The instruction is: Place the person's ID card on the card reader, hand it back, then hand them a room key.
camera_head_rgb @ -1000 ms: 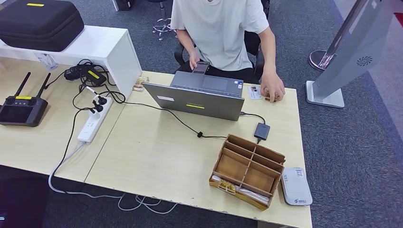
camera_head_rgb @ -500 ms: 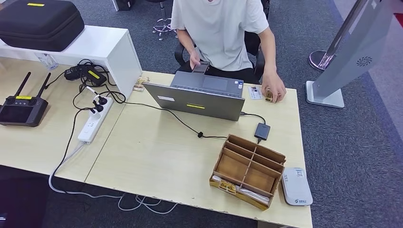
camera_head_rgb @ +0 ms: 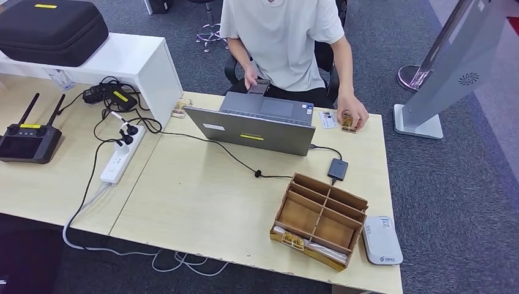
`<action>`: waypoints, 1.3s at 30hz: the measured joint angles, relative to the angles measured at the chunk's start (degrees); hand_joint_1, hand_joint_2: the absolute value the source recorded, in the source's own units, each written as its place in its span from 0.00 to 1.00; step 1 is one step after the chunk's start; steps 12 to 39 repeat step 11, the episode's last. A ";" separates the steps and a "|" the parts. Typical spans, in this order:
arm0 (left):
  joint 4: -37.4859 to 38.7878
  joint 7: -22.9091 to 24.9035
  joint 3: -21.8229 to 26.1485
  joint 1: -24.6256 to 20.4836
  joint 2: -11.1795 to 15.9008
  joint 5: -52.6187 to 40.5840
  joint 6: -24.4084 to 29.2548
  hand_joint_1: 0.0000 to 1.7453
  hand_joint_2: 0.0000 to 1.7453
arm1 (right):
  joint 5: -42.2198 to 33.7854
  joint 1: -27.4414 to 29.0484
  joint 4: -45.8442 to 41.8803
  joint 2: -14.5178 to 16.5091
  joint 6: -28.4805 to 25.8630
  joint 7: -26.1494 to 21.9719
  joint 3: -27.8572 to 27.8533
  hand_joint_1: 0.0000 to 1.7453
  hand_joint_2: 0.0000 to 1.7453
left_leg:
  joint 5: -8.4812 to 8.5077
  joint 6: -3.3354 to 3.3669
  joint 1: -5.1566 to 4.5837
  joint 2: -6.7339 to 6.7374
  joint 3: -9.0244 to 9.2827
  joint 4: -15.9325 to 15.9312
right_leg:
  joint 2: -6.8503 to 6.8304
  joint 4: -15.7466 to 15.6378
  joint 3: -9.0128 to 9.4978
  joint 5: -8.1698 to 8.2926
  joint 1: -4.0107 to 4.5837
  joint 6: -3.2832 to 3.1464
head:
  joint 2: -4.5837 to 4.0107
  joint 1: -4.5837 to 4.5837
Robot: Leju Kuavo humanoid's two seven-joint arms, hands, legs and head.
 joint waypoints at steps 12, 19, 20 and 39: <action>-0.48 -1.82 -12.18 2.21 2.56 4.93 -0.44 0.00 0.00 | -16.29 2.06 -1.34 -0.52 -0.37 -2.69 10.18 0.00 0.00 | 0.00 0.00 0.00 0.00 0.00 0.00 | 0.00 0.00 -0.01 0.00 0.00 0.00 | 0.00 0.01; -0.48 -1.82 -12.18 2.21 2.56 4.93 -0.44 0.00 0.00 | -16.29 2.06 -1.34 -0.52 -0.37 -2.69 10.18 0.00 0.00 | 0.00 0.00 0.00 0.00 0.00 0.00 | 0.00 0.00 -0.01 0.00 0.00 0.00 | 0.00 0.01; -0.48 -1.82 -12.18 2.21 2.56 4.93 -0.44 0.00 0.00 | -16.29 2.06 -1.34 -0.52 -0.37 -2.69 10.18 0.00 0.00 | 0.00 0.00 0.00 0.00 0.00 0.00 | 0.00 0.00 -0.01 0.00 0.00 0.00 | 0.00 0.01; -0.48 -1.82 -12.18 2.21 2.56 4.93 -0.44 0.00 0.00 | -16.29 2.06 -1.34 -0.52 -0.37 -2.69 10.18 0.00 0.00 | 0.00 0.00 0.00 0.00 0.00 0.00 | 0.00 0.00 -0.01 0.00 0.00 0.00 | 0.00 0.01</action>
